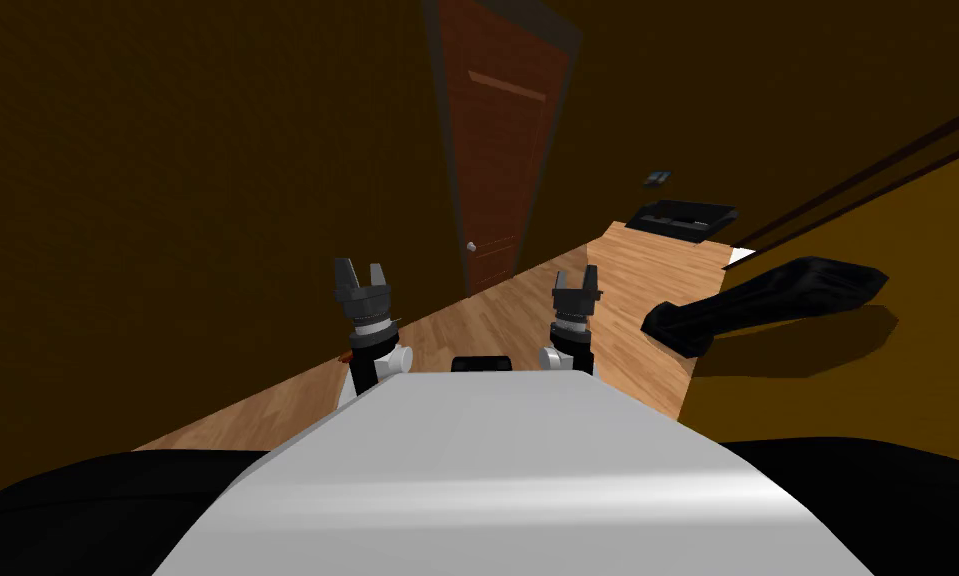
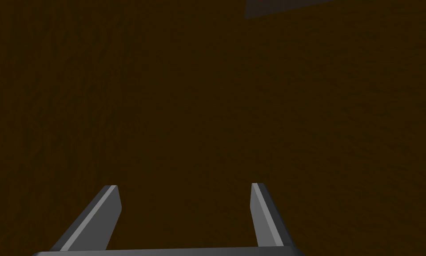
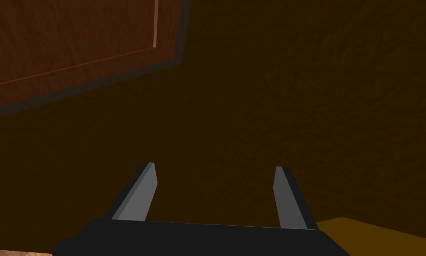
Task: Pull the door open
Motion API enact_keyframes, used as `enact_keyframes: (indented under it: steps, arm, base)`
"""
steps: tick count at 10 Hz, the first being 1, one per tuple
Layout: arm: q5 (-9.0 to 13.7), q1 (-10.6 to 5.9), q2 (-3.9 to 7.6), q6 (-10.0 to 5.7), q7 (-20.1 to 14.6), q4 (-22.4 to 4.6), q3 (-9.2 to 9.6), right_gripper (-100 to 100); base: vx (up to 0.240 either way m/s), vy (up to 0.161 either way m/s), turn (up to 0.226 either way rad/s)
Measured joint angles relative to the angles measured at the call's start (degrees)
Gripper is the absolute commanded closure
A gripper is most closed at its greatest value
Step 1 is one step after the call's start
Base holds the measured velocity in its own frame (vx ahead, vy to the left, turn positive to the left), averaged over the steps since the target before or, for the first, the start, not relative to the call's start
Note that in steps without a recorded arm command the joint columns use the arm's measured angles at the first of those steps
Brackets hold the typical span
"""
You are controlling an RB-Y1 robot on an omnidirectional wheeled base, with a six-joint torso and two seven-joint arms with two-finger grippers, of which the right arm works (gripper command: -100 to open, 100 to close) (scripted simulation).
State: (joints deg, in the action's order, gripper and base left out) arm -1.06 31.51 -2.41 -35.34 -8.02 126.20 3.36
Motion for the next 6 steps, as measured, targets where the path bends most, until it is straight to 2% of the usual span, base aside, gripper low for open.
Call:
enact_keyframes:
  steps: [3, 6]
  arm:
    - [-1.63, -0.75, 1.59, -0.70, 2.42, -2.68, -1.37, -100]
    - [-3.81, -1.47, 2.87, -2.50, 5.68, -6.76, -2.71, -100]
  base:
    - [0.112, 0.048, 0.054]
    - [0.150, 0.044, 0.085]
